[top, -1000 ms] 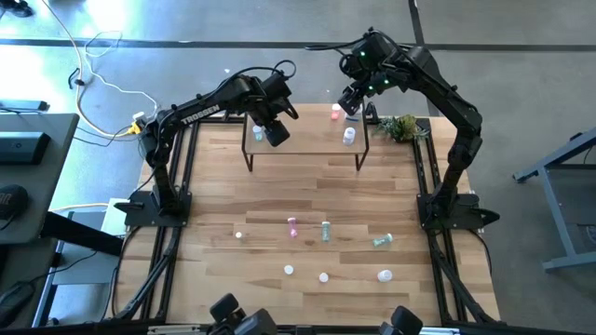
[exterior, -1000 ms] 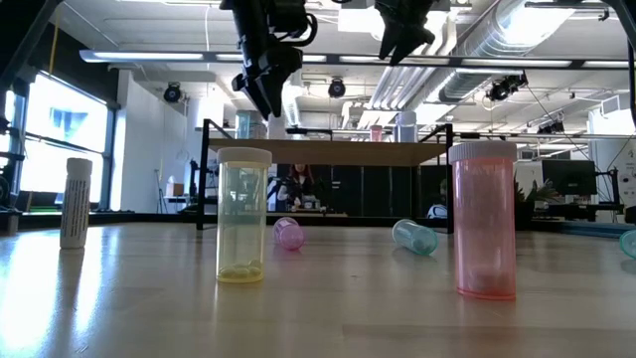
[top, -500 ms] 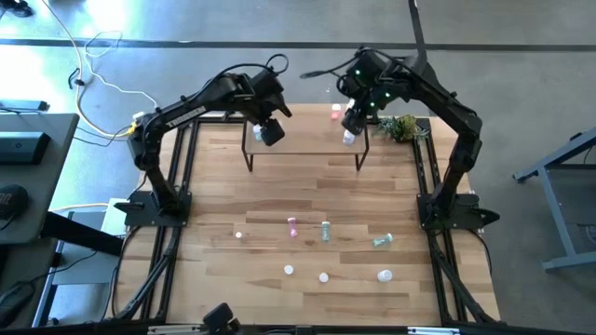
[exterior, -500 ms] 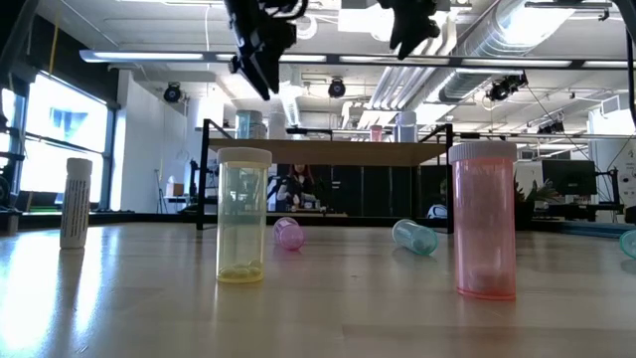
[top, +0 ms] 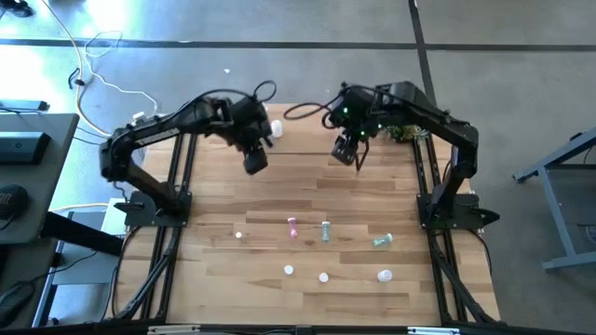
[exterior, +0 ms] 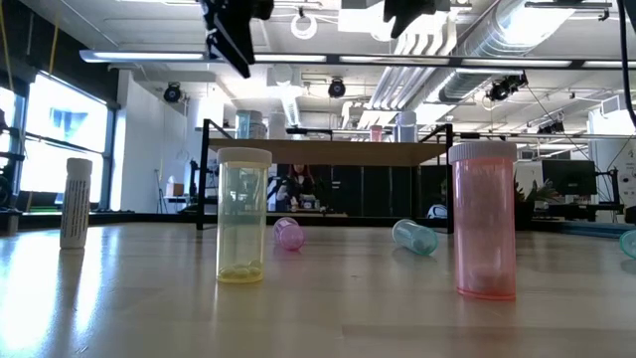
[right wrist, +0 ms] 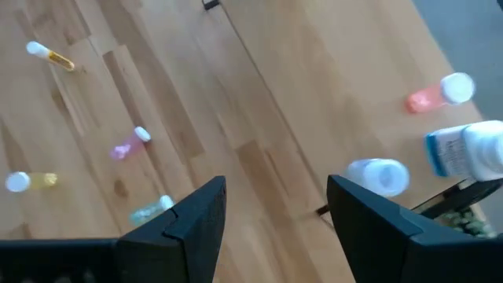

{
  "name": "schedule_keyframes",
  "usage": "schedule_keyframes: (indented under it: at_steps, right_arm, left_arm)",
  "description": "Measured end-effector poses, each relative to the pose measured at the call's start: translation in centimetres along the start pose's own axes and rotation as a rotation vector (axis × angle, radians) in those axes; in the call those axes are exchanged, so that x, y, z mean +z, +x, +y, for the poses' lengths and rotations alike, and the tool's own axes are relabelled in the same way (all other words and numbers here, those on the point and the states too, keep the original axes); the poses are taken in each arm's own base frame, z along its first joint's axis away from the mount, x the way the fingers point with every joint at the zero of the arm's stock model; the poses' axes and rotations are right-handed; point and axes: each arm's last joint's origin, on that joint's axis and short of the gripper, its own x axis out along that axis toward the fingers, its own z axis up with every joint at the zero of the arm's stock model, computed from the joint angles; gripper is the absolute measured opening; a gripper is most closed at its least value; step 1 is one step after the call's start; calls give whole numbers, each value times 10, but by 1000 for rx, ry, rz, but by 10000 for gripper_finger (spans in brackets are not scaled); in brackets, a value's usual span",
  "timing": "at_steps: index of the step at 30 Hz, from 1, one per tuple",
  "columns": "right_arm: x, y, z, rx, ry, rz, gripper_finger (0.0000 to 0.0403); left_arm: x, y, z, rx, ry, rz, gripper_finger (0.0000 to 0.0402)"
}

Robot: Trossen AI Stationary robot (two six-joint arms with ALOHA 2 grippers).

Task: Pick and place medicine bottles onto shelf by color
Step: Put the left light blue medicine bottle on the shelf

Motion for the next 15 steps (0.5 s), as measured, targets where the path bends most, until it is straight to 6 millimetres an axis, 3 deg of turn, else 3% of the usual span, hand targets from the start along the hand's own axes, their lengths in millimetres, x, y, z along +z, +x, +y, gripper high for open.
schedule_keyframes:
  at_steps: [3, 9, 15]
  right_arm:
    - [-6, 10, 16, 4, 9, 40, 213]
    - [-26, 54, 45, -23, 34, 208, 213]
    - [-44, 86, 73, -7, 80, 262, 213]
  left_arm:
    - [-17, 3, -10, -20, -17, -21, 203]
    - [-48, 6, -29, -72, -23, -48, 203]
    - [-71, 6, -45, -104, -25, -61, 203]
